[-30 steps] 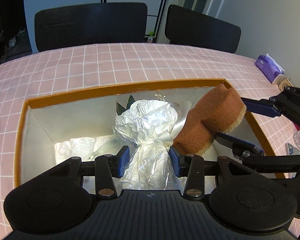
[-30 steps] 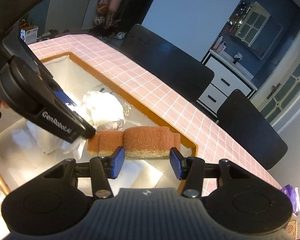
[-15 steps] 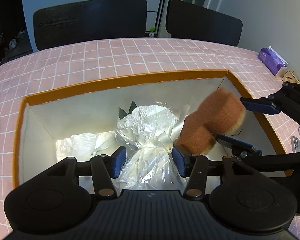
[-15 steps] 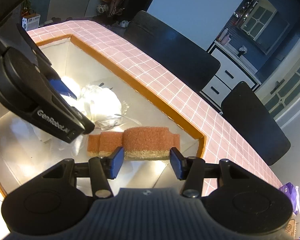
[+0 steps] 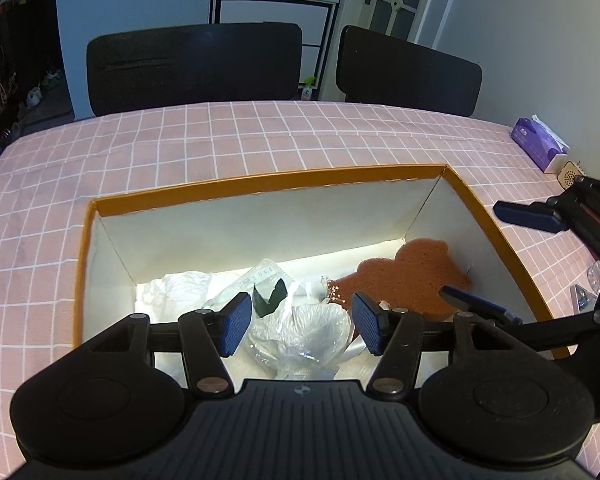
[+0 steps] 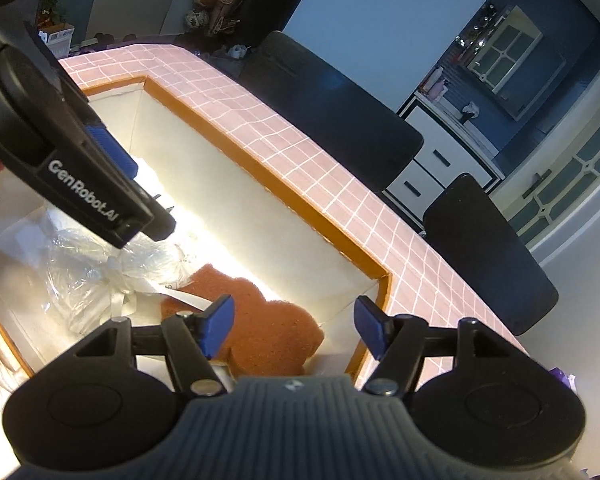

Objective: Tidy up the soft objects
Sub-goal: 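Open both tools to drop the bundle and sponge into the box, then withdraw both tools from the box back toward the pile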

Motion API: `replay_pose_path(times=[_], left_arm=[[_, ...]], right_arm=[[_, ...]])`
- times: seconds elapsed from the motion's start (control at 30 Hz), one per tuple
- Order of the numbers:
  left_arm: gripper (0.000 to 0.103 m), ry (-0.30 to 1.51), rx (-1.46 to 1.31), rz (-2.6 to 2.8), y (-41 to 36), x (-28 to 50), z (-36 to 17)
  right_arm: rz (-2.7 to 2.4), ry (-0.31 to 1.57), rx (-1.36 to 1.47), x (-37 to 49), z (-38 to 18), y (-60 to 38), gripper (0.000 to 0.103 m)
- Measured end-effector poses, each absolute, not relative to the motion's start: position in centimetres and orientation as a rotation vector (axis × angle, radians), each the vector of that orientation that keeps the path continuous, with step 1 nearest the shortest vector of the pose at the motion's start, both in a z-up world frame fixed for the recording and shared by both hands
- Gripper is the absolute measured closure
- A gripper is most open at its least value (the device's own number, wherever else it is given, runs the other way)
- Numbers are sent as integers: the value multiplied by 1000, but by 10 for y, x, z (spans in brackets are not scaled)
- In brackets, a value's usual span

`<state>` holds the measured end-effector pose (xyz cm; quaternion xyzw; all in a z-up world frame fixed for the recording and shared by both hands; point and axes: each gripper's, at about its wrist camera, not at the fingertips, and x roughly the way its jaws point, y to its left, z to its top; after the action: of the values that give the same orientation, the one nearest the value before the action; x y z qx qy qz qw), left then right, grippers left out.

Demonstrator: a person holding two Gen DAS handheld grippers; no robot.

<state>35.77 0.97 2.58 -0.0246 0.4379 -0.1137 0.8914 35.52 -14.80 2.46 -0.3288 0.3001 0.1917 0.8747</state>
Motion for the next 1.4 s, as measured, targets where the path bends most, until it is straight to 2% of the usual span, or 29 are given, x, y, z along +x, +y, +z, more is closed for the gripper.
replay_pose_path(times=[0.23, 0.87, 1.13, 1.4], left_arm=[[35, 856, -60, -241, 16, 334, 39], [35, 568, -44, -337, 25, 191, 70], [35, 503, -68, -322, 34, 124, 47], [35, 544, -75, -234, 36, 85, -4]], right_arm=[[367, 601, -633, 337, 33, -153, 28], [376, 517, -455, 217, 52, -177, 28], [385, 461, -386, 149, 42, -187, 23], [381, 423, -317, 107, -12, -181, 23]])
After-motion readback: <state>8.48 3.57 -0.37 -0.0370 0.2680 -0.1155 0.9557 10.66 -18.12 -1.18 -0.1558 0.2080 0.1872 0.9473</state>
